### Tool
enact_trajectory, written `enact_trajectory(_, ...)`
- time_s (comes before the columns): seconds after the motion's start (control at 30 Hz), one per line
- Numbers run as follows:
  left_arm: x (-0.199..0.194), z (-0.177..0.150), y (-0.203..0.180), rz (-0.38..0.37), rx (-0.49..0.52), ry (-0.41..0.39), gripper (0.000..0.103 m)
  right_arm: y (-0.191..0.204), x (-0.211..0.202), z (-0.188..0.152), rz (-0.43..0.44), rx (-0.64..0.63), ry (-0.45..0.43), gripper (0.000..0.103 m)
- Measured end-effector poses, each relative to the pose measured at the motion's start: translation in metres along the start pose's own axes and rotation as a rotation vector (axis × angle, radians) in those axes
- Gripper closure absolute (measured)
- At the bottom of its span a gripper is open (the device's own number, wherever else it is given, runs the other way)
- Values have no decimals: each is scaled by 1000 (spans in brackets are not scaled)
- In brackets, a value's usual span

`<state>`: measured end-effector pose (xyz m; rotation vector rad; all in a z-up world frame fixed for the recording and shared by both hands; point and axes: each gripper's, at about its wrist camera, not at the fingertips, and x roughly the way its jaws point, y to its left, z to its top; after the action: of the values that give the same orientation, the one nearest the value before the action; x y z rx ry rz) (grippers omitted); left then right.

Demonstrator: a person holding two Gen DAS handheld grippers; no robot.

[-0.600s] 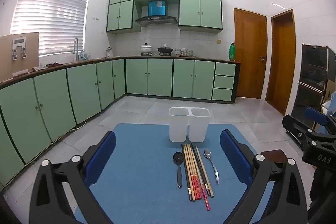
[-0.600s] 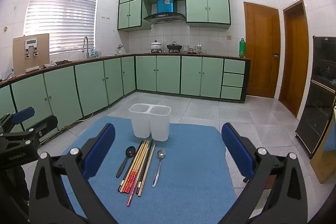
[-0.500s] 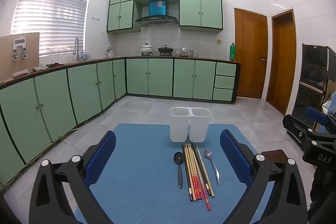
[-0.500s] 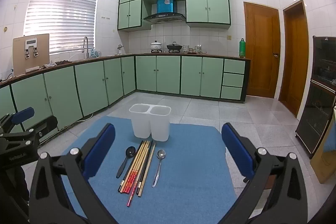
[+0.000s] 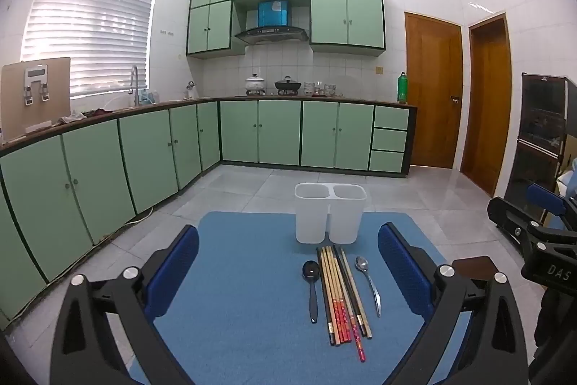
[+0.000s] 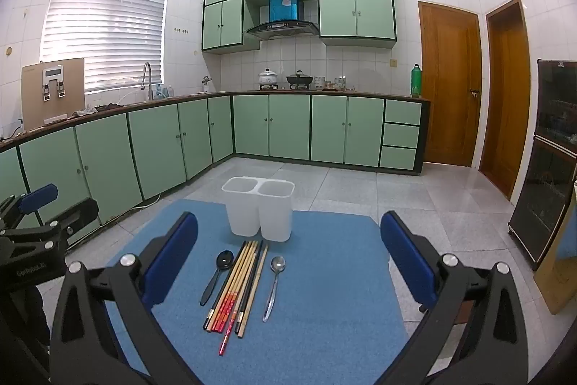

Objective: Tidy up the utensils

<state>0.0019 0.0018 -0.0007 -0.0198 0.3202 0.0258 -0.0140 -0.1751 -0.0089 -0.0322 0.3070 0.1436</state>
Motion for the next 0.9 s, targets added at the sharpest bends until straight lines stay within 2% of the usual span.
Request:
enact_trajectory(0.73, -1, 0, -1, 8, 6, 8, 6, 7, 3, -4, -1, 5, -1, 5)
enact_trajectory(0.9, -2, -1, 1, 11, 7, 6, 6, -2, -1, -1, -1, 4, -1, 5)
